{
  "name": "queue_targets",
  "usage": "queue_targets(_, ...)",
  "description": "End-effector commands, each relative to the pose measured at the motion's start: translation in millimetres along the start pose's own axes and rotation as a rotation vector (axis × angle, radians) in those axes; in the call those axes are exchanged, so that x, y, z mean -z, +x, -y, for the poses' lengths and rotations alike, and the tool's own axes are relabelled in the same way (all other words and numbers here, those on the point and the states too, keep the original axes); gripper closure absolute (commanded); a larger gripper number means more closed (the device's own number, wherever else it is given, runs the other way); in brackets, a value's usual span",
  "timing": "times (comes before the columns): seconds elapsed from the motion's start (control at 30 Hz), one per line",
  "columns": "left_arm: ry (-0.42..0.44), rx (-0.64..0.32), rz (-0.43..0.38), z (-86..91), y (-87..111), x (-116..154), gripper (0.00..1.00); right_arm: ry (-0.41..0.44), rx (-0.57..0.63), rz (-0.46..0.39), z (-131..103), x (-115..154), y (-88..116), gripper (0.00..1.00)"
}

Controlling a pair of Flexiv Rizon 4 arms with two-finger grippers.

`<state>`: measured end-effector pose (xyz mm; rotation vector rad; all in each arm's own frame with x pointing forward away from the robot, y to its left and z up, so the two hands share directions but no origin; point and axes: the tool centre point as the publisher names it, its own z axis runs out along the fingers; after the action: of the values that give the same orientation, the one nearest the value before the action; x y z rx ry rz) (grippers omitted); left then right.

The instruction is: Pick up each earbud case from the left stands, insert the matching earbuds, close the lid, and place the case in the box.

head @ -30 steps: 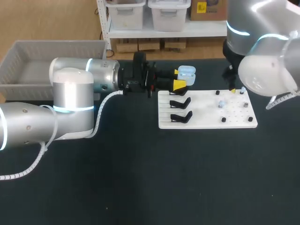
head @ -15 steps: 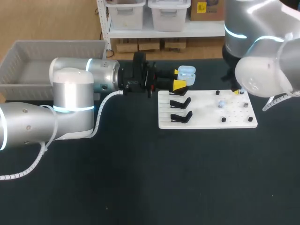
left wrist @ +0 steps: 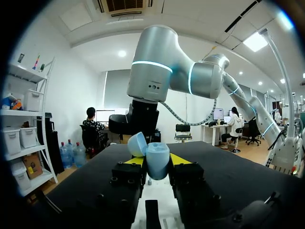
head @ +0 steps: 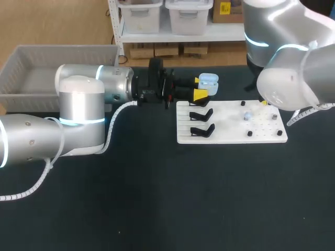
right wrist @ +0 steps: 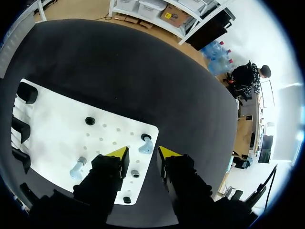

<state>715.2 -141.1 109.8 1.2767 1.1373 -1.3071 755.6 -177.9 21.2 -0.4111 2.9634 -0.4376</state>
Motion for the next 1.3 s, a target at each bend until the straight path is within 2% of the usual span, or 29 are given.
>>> queue_targets(0.03,0.002,0.001,0.006,-1.0,3.1,0,1.0,0.007,-0.004,-0.001,-1,-4,-2,0.64)
queue_targets(0.5,0.002,0.001,0.006,-1.0,3.1,0,1.0,0.021,-0.031,-0.007,3,-12,-4,0.66)
queue_targets(1.1,0.002,0.001,0.006,-1.0,3.1,0,1.0,0.033,-0.046,-0.009,6,-18,-6,0.76)
queue_targets(1.23,0.002,0.001,0.006,-1.0,3.1,0,1.0,0.036,-0.048,-0.01,6,-18,-6,0.85)
queue_targets(1.3,0.002,0.001,0.006,-1.0,3.1,0,1.0,0.037,-0.049,-0.01,6,-18,-6,0.97)
